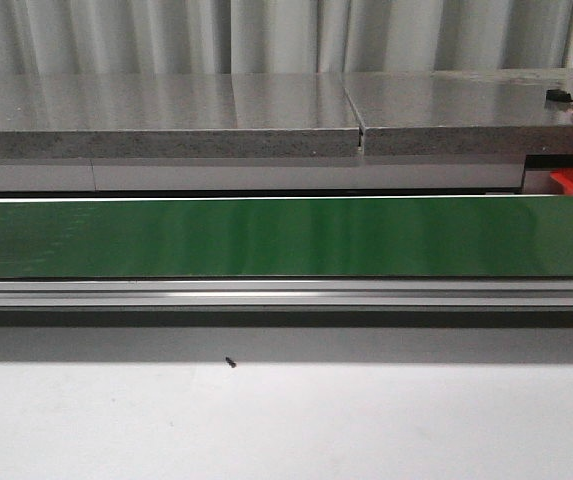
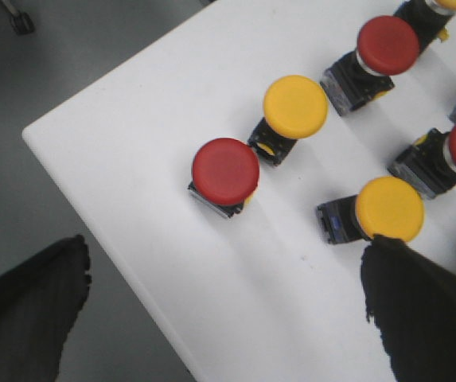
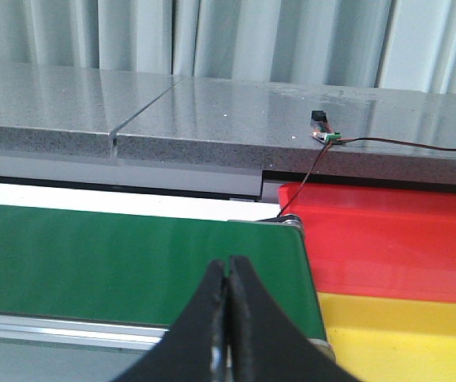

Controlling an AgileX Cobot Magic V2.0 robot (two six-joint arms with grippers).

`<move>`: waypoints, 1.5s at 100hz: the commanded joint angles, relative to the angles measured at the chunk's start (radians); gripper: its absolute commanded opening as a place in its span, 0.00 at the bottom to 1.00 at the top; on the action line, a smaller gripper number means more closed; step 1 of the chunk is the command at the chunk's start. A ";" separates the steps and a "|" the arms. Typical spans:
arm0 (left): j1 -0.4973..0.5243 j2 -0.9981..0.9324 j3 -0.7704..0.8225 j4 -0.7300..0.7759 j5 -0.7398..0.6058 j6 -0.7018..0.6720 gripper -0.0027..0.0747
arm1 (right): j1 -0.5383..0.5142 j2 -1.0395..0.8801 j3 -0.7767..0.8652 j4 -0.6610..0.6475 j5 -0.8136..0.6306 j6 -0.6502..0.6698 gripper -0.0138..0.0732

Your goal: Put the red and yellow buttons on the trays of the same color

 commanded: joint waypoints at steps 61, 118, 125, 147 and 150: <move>0.005 0.262 -0.061 -0.008 -0.157 -0.011 0.90 | 0.001 -0.019 -0.016 -0.012 -0.082 0.000 0.08; -0.014 0.357 -0.170 -0.005 -0.115 0.023 0.90 | 0.001 -0.019 -0.016 -0.012 -0.082 0.000 0.08; -0.020 0.364 -0.170 -0.001 -0.124 0.023 0.90 | 0.001 -0.019 -0.016 -0.012 -0.082 0.000 0.08; -0.027 0.368 -0.171 0.006 -0.126 0.023 0.90 | 0.001 -0.019 -0.016 -0.012 -0.082 0.000 0.08; -0.027 0.368 -0.171 0.006 -0.126 0.023 0.90 | 0.001 -0.019 -0.016 -0.012 -0.082 0.000 0.08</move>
